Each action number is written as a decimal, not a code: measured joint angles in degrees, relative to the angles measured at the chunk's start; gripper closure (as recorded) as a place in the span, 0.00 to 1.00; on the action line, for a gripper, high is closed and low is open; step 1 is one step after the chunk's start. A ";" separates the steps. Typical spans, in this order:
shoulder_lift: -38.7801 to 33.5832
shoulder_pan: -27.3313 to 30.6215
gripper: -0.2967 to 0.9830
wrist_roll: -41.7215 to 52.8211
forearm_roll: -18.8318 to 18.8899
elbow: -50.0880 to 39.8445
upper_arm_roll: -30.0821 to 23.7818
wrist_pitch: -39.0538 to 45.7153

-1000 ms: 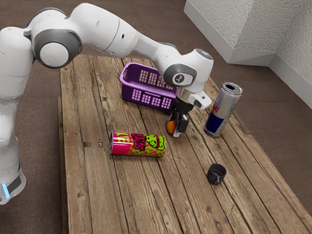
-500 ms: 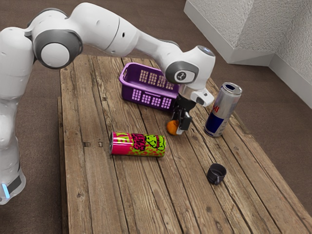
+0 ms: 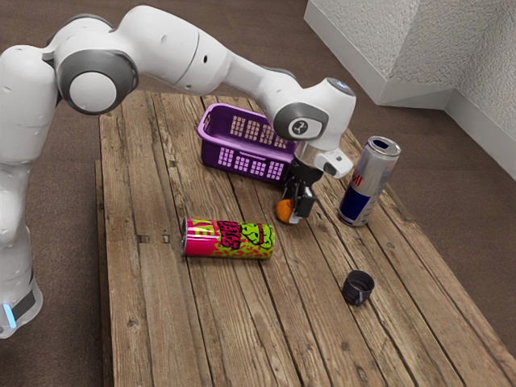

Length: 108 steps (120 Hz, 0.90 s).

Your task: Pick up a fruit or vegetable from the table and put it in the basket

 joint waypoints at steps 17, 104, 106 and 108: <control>0.00 -0.02 0.39 -0.11 0.00 0.00 0.02 -0.09; -0.35 -1.05 0.52 -0.96 1.03 9.84 -0.92 -12.73; -0.42 -1.16 0.52 -0.96 1.04 10.56 -0.99 -13.37; -0.53 -1.25 0.52 -0.97 1.07 11.32 -1.01 -14.01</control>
